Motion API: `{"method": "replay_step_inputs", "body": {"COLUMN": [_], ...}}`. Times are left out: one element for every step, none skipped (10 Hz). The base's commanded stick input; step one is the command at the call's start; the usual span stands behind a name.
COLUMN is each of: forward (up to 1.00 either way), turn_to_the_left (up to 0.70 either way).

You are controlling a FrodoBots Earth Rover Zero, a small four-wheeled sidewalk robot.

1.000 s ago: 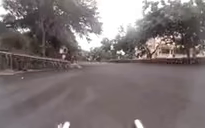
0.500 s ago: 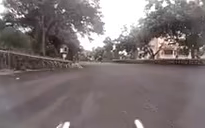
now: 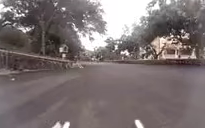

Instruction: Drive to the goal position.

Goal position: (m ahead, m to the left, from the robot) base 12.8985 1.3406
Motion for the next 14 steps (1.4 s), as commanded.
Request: {"method": "replay_step_inputs", "body": {"forward": [0.7, 0.7, 0.7, 0.7, 0.7, 0.7, 0.7, 0.7, 0.7, 0.7, 0.7, 0.7, 0.7, 0.7], "turn_to_the_left": [0.0, 0.0, 0.0, 0.0, 0.0, 0.0, 0.0, 0.0, 0.0, -0.2, -0.25, -0.1, -0.08, -0.06]}}
